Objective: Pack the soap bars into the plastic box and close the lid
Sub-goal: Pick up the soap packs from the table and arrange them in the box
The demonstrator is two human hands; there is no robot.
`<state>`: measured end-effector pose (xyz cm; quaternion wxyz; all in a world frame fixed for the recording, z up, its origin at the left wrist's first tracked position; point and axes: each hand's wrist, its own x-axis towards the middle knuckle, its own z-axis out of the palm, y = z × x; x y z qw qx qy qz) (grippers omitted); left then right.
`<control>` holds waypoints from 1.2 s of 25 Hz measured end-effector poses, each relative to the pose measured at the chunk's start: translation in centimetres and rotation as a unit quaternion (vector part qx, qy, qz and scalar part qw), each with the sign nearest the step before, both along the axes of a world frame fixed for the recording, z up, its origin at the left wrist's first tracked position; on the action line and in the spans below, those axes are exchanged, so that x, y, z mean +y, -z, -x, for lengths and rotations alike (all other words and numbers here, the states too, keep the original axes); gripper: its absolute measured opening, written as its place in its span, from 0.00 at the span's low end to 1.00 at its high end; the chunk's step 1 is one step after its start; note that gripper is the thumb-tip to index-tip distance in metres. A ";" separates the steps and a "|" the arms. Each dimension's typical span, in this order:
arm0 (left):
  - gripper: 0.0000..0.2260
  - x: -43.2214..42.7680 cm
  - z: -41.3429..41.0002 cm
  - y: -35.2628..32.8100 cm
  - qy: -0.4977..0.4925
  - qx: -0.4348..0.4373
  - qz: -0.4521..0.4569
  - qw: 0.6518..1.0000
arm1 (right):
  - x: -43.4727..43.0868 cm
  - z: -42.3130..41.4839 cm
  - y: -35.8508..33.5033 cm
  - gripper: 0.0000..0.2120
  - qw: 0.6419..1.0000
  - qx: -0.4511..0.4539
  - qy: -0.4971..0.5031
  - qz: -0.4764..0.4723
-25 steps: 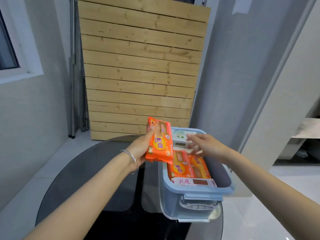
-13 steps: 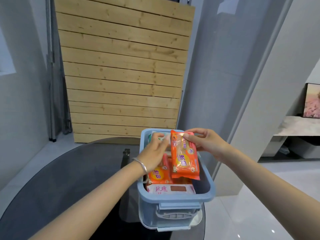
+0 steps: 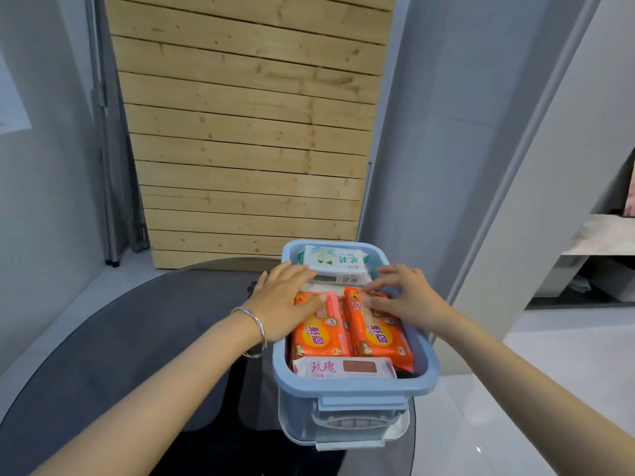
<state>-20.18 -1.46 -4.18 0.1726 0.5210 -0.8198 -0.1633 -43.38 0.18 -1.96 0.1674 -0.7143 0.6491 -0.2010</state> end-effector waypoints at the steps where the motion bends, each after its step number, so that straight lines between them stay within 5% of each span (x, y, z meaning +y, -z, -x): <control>1: 0.27 -0.2 0.0 0.0 -0.004 0.009 0.008 1.000 | 0.0 0.2 0.5 0.15 0.996 -0.088 0.005 -0.011; 4: 0.30 -1.1 0.6 -0.2 -0.032 -0.007 -0.005 0.999 | 0.0 -0.1 1.4 0.16 0.965 -0.261 0.033 0.012; 10: 0.26 -2.7 2.9 -0.7 -0.083 -0.076 -0.021 0.993 | -3.3 -1.3 0.5 0.26 0.999 0.016 -0.005 -0.049; 15: 0.21 -1.9 2.7 -0.7 -0.097 0.032 0.010 0.995 | -2.1 -1.4 0.6 0.27 0.999 -0.042 -0.019 -0.026; 27: 0.21 -0.5 2.7 -0.4 -0.119 -0.132 0.065 0.982 | 1.0 -0.1 0.7 0.32 0.993 0.096 -0.069 -0.005; 30: 0.24 -0.6 2.2 -0.3 -0.108 0.012 0.034 0.993 | 1.6 -0.1 1.0 0.38 0.998 0.030 -0.058 -0.010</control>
